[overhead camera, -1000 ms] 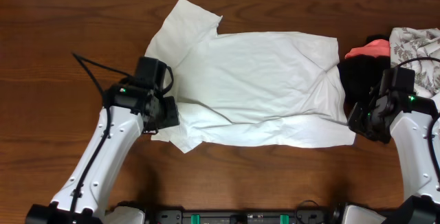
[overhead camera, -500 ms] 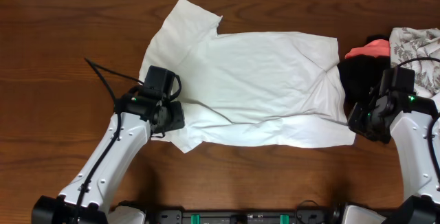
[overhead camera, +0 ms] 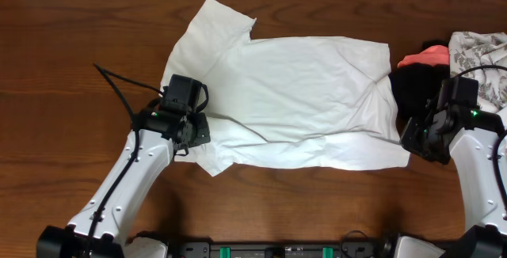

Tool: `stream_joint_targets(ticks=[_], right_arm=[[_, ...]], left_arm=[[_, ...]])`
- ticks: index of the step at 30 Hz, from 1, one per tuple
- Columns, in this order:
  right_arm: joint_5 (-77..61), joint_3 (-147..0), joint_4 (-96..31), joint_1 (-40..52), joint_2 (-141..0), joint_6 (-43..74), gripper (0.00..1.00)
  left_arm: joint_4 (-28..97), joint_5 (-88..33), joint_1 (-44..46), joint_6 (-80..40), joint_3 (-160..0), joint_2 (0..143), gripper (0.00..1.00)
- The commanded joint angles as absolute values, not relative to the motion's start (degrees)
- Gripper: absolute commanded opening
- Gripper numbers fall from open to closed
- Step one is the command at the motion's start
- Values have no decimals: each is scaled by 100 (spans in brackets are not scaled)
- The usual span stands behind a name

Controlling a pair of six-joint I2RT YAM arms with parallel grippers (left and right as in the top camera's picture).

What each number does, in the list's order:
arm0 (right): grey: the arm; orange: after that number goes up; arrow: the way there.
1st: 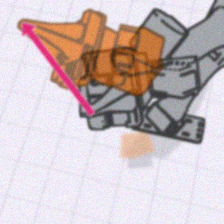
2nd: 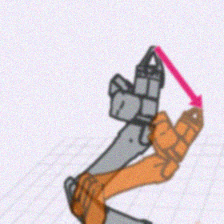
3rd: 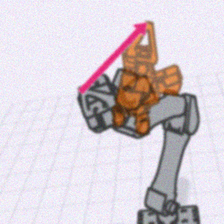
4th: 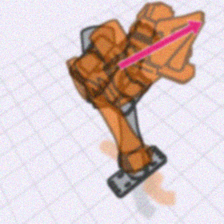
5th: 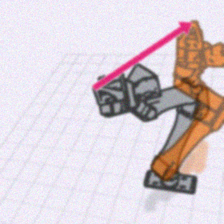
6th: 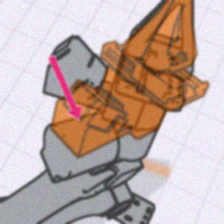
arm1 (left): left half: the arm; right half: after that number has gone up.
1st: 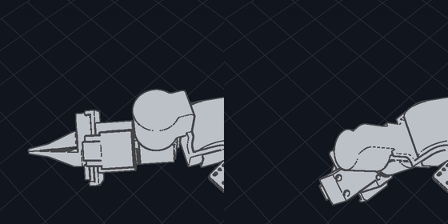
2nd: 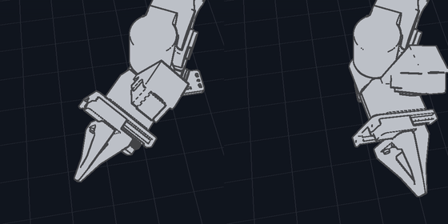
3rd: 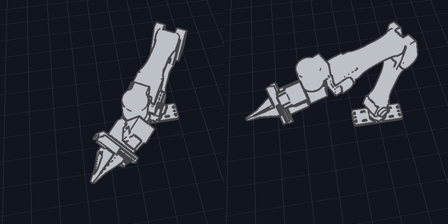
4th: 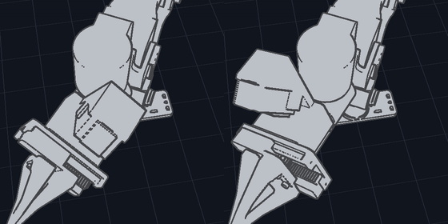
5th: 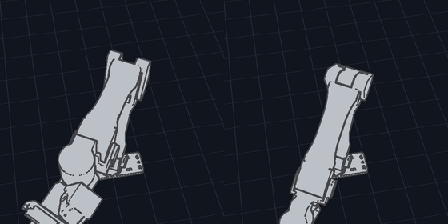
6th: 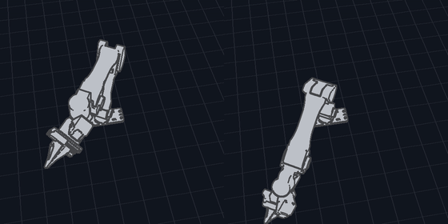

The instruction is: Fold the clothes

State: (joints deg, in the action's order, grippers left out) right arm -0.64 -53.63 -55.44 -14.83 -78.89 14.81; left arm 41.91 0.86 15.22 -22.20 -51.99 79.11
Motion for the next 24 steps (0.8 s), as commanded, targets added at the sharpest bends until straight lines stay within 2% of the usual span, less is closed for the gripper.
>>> stream_joint_targets(ticks=[1, 8, 13, 24], right_arm=[[-60, -5651, -5601, -1531, -7874, 1409, 21], [115, -5935, -5649, -1723, -7894, 1409, 35], [132, -5712, -5583, -1723, -7964, 1411, 35], [-200, -4860, -4370, -1719, -8095, 1192, 34]], left_arm=[[4182, 375, 1518, -2174, -5264, 7671, 6], [4143, 373, 1518, -2174, -5312, 7015, 6], [4167, 370, 1518, -2178, -5312, 6842, 6], [4237, 368, 1518, -2200, -5310, 6845, 6]])
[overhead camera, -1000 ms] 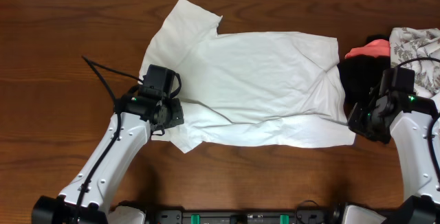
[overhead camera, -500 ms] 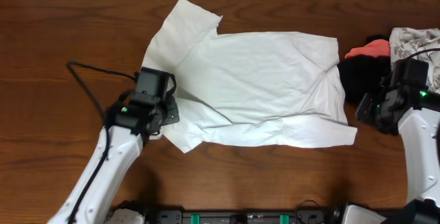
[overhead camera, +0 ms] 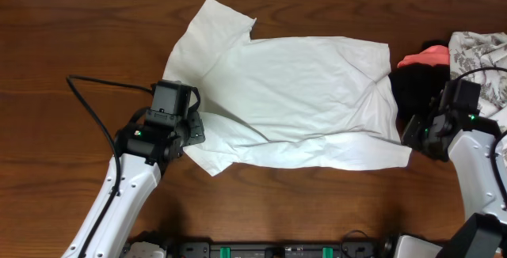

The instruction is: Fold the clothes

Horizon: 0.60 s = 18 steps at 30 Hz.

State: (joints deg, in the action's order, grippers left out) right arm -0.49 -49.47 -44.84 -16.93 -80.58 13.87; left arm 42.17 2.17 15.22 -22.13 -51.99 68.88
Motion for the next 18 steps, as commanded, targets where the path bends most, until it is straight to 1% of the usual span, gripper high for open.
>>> stream_joint_targets(ticks=[1, 6, 8, 13, 15, 16, 18], right_arm=[[-200, -4831, -4307, -1719, -8101, 1120, 35], [-200, -4694, -4215, -1719, -8103, 910, 43], [-204, -4598, -4167, -1719, -8103, 910, 48], [-554, -4403, -4066, -1717, -8103, 663, 66], [-711, -4331, -3959, -1717, -8103, 589, 76], [-740, -4303, -3924, -1717, -8103, 582, 77], [-746, -4248, -3868, -1717, -8103, 563, 77]], left_arm=[[4239, 368, 1518, -2200, -5310, 6845, 6], [4278, 368, 1518, -2200, -5310, 6845, 6], [4278, 368, 1518, -2200, -5310, 6847, 6], [4278, 368, 1518, -2200, -5310, 6845, 6], [4276, 368, 1518, -2198, -5310, 6847, 6], [4276, 370, 1518, -2198, -5310, 6847, 6], [4276, 370, 1518, -2198, -5310, 6847, 6]])
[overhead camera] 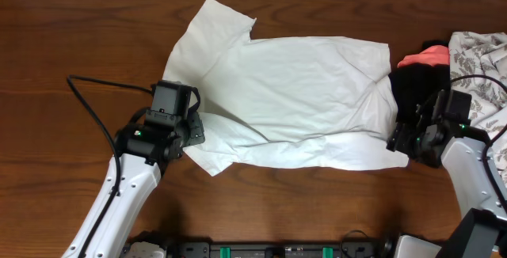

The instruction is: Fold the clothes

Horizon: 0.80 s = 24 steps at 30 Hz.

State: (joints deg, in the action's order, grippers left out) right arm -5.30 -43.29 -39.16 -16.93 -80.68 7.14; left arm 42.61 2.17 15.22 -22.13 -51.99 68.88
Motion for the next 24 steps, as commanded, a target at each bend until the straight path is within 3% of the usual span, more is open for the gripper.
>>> stream_joint_targets(ticks=[1, 17, 19, 22, 24], right_arm=[[-757, -4228, -3846, -1717, -8103, 563, 75], [-757, -4191, -3704, -1717, -8643, 569, 71], [-755, -4191, -3660, -1717, -8661, 567, 58], [-755, -4193, -3594, -1719, -8659, 567, 27], [-755, -4195, -3573, -1719, -8659, 567, 16]], left_arm=[[4278, 370, 1518, -2198, -5310, 6847, 5], [4276, 370, 1518, -2198, -5310, 6847, 6], [4278, 370, 1518, -2198, -5310, 6847, 6], [4278, 370, 1518, -2198, -5310, 6847, 6], [4276, 368, 1518, -2198, -5310, 6847, 6]])
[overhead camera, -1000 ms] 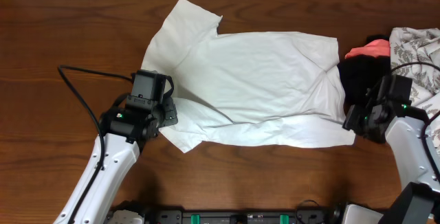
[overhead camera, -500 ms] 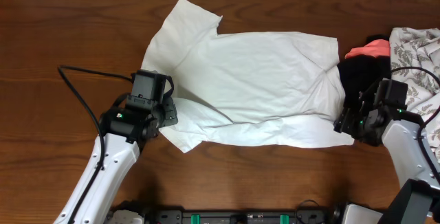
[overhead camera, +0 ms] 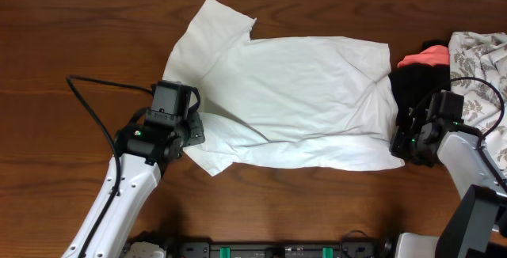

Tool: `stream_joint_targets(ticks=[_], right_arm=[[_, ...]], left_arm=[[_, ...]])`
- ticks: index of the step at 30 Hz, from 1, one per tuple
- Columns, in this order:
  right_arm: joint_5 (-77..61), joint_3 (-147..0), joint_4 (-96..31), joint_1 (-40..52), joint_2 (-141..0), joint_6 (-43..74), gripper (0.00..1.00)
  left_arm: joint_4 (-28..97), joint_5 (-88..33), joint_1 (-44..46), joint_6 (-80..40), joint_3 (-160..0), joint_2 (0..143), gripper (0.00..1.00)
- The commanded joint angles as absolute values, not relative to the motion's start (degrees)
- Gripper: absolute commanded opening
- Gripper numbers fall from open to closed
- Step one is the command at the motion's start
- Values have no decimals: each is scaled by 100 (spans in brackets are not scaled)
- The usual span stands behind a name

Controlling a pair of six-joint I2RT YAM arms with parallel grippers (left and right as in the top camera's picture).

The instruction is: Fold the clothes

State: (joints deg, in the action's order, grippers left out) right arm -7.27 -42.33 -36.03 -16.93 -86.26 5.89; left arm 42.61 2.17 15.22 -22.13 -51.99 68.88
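Note:
A white T-shirt (overhead camera: 293, 92) lies spread flat across the middle of the brown table (overhead camera: 71, 44), with one sleeve pointing to the far left and a crease along its near half. My left gripper (overhead camera: 192, 128) rests at the shirt's near left edge, by the lower sleeve; the wrist body hides its fingers. At the shirt's near right corner sits my right gripper (overhead camera: 401, 144), its fingertips at the hem. From above I cannot make out whether either jaw is closed on the cloth.
A pile of other clothes lies at the right edge: a black garment (overhead camera: 405, 92) touching the shirt's right side, a coral piece (overhead camera: 425, 55) and a floral patterned cloth (overhead camera: 479, 60). A black cable (overhead camera: 103, 84) loops off the left arm.
My right gripper has shifted slightly right and closer to the shirt's near right corner, its wrist turned a little. The left arm and the shirt look unchanged.
At first my left gripper sat on the shirt's near left edge and the right one stood just beyond the near right corner. The left gripper then sat slightly further left and has stayed there. The right gripper was then nearer the corner, and now sits at the hem.

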Motion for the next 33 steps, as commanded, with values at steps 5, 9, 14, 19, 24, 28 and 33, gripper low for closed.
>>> stream_joint_targets(ticks=[5, 9, 14, 19, 24, 28, 33], right_arm=[[-755, -4204, -3557, -1719, -8659, 572, 4], [-757, -4307, -3706, -1719, -8650, 617, 1], [-794, -4748, -4263, -1717, -8527, 615, 1], [-864, -5341, -4781, -1717, -8276, 613, 1], [-1133, -6171, -5312, -1717, -7929, 454, 1], [-1232, -6831, -5673, -1717, -7708, 329, 1], [-1234, -7553, -5859, -1717, -7435, 99, 1]], left_arm=[[4276, 370, 1518, -2198, -5310, 6847, 6], [4276, 370, 1518, -2198, -5310, 6845, 6], [4274, 368, 1518, -2196, -5312, 6829, 6], [4272, 366, 1518, -2167, -5406, 6643, 6], [4272, 373, 1518, -1994, -5846, 6217, 6], [4230, 379, 1485, -1914, -6191, 5951, 6], [3994, 375, 1199, -1916, -6565, 5714, 6]])
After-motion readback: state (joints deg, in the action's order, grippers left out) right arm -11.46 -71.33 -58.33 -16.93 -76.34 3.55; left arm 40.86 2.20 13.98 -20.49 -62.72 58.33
